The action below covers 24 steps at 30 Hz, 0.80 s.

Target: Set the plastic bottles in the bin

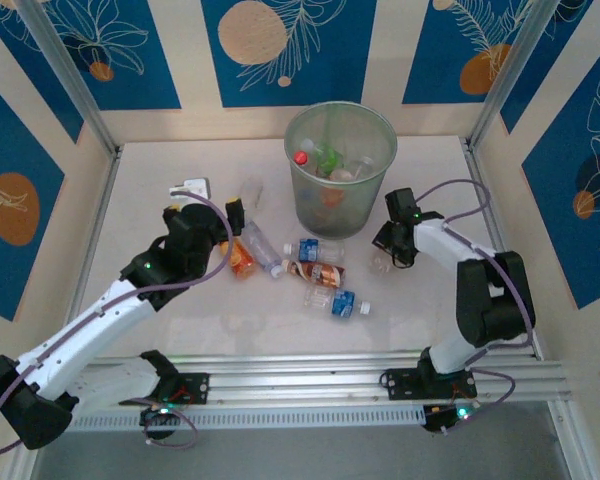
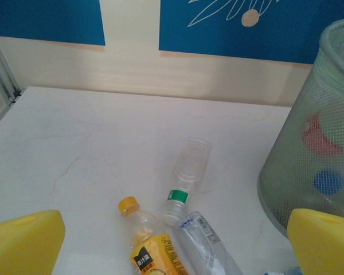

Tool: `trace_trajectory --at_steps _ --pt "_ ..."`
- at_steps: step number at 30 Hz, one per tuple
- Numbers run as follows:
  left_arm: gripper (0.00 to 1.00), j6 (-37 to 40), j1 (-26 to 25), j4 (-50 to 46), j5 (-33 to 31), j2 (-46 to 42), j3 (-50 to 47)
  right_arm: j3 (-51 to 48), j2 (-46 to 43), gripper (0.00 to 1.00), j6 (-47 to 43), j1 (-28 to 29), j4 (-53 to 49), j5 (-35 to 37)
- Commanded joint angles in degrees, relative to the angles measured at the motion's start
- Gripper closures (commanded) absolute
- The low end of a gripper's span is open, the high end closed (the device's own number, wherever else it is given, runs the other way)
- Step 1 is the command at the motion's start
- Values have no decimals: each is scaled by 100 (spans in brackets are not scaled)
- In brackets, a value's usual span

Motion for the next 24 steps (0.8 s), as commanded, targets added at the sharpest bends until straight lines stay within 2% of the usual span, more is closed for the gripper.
trace_trajectory --at_steps 1,10,13,19,24 --pt "1 -47 59 -25 2 43 118 122 -571 48 -191 -66 -486 377" --pt "1 -64 68 -15 61 142 145 1351 -1657 48 -989 -84 -1296 853" --pt "0 -90 68 3 96 164 145 1952 -1782 52 -1272 18 -1405 864" --pt "1 -99 80 -21 138 186 162 3194 -1613 53 -1778 549 -1348 1146" --pt "0 -91 84 -63 169 177 188 4311 -1046 53 -2290 1016 -1206 1308"
